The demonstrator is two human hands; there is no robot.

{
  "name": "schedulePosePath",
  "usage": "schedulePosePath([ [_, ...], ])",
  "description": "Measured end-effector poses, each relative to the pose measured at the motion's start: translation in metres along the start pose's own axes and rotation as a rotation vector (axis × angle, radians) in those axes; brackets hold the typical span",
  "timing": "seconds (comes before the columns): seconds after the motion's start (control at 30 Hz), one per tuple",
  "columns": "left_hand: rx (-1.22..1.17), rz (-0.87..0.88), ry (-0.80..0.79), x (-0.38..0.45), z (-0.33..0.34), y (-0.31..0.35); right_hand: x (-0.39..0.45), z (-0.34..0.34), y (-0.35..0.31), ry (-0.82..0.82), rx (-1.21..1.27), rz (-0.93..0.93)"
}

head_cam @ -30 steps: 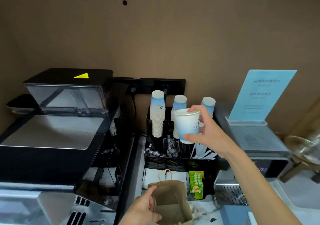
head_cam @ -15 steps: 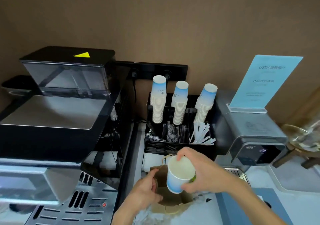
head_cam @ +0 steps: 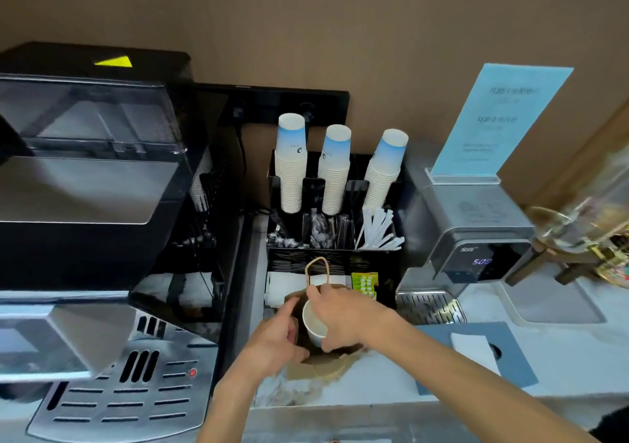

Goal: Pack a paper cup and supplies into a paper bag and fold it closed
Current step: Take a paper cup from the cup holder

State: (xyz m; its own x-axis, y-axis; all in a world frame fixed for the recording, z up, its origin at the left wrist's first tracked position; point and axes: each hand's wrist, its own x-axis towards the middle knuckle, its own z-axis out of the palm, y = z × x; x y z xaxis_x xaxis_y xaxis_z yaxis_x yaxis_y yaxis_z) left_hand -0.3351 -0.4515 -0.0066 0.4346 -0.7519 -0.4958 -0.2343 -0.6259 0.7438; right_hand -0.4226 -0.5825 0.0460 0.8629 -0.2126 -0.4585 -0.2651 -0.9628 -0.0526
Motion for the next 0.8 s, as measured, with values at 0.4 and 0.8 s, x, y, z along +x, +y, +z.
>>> schedulePosePath([
  [0.4,-0.013,-0.038,-0.006,-0.005,-0.001,-0.001,0.076,0.059,-0.024,-0.375,0.010,0.247],
  [0.8,0.118,-0.089,-0.022,-0.003,0.007,-0.001,0.077,0.070,-0.037,-0.338,0.019,0.198],
])
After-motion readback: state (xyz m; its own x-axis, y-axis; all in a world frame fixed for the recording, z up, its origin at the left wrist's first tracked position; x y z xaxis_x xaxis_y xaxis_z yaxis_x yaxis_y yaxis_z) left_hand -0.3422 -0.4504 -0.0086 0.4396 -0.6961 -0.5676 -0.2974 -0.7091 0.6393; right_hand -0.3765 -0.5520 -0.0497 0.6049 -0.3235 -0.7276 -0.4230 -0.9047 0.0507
